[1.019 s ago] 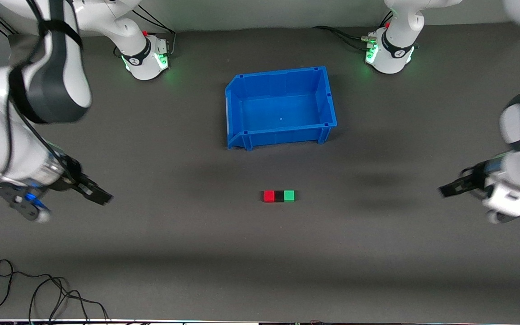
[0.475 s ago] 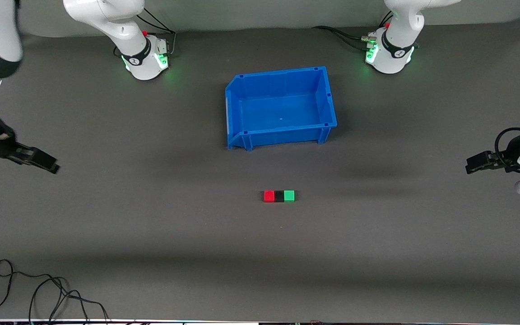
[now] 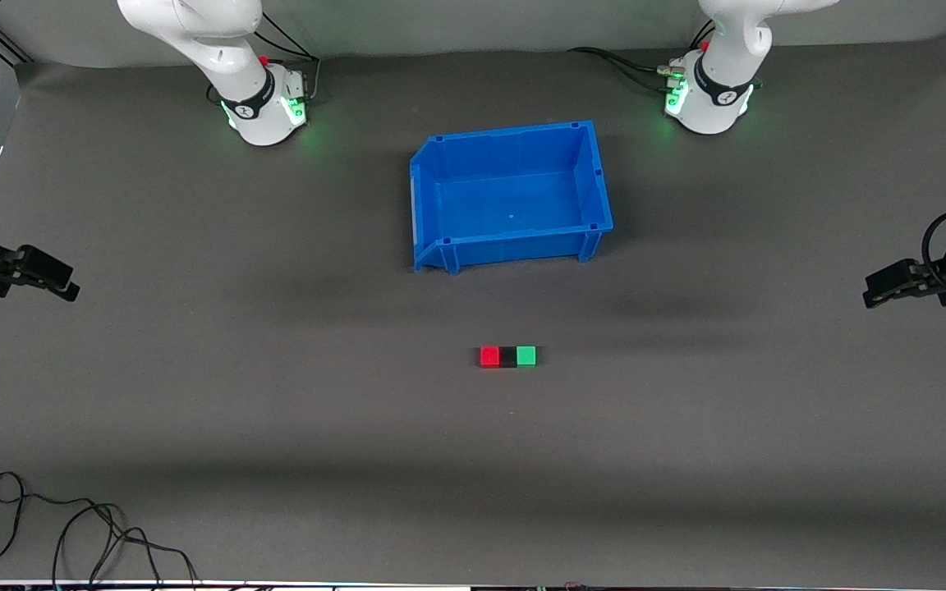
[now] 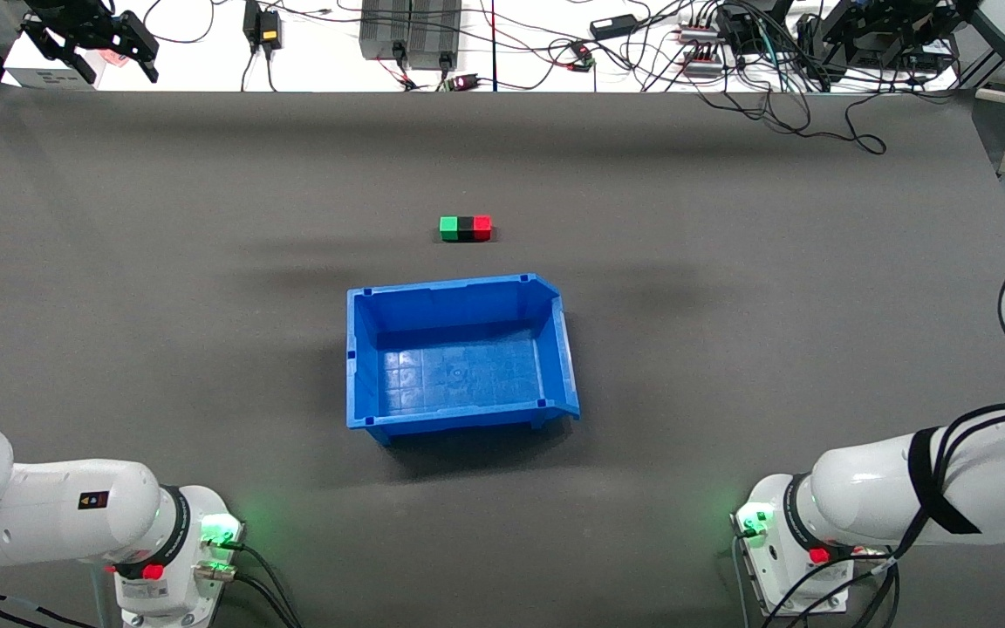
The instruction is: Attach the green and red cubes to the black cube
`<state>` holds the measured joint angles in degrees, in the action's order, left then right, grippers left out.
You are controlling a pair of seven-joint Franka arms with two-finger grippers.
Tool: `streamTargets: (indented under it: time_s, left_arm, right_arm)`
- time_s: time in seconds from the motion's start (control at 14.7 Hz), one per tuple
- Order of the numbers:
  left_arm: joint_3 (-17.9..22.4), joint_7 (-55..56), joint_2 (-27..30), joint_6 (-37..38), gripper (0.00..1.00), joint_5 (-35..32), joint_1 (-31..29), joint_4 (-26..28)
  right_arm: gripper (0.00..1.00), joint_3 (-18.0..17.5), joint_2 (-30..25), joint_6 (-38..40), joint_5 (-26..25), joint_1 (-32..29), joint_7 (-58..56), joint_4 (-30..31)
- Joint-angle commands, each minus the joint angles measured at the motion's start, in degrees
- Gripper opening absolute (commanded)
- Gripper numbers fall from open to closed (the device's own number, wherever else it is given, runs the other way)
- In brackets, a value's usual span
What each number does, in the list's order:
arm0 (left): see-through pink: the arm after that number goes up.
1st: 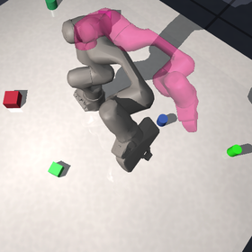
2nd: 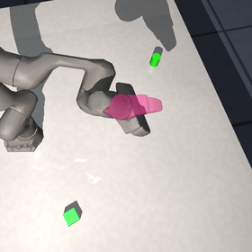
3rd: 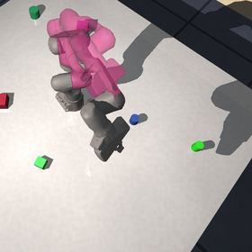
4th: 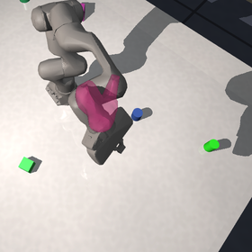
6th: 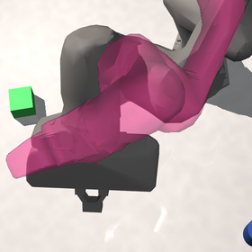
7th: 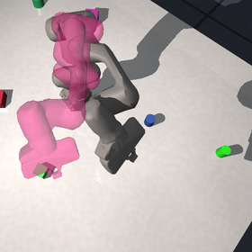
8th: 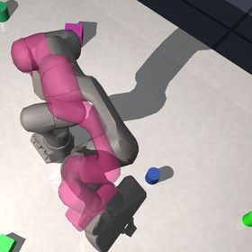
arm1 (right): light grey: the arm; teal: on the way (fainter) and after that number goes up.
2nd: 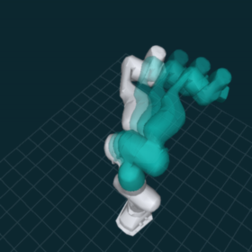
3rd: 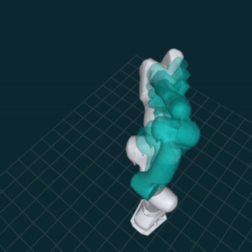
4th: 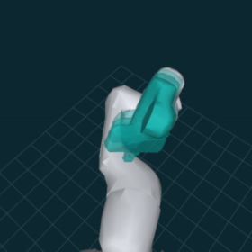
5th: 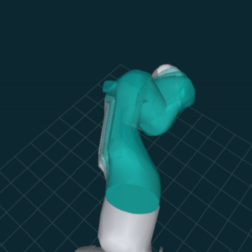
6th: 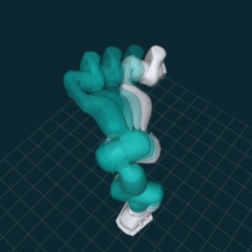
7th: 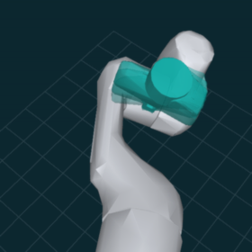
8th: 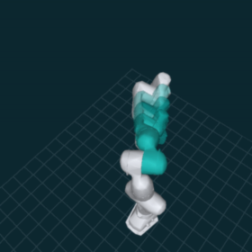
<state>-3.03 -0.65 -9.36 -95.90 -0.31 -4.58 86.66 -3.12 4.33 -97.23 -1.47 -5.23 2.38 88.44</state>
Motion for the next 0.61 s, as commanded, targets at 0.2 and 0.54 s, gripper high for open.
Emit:
streamTargets:
  time_s: [0.2,0.54]
  left_arm:
    - [0.13,1.52,1.71,0.81,0.98,-1.18,1.68,2.10]
    - [0.13,1.61,2.50,-0.34,0.97,-1.09,1.24,3.34]
  right_arm:
    - [1.00,1.28,-1.96,2.66,2.52,-0.40,-2.21,1.82]
    - [1.00,1.54,-1.87,2.93,2.62,-0.22,-2.21,1.47]
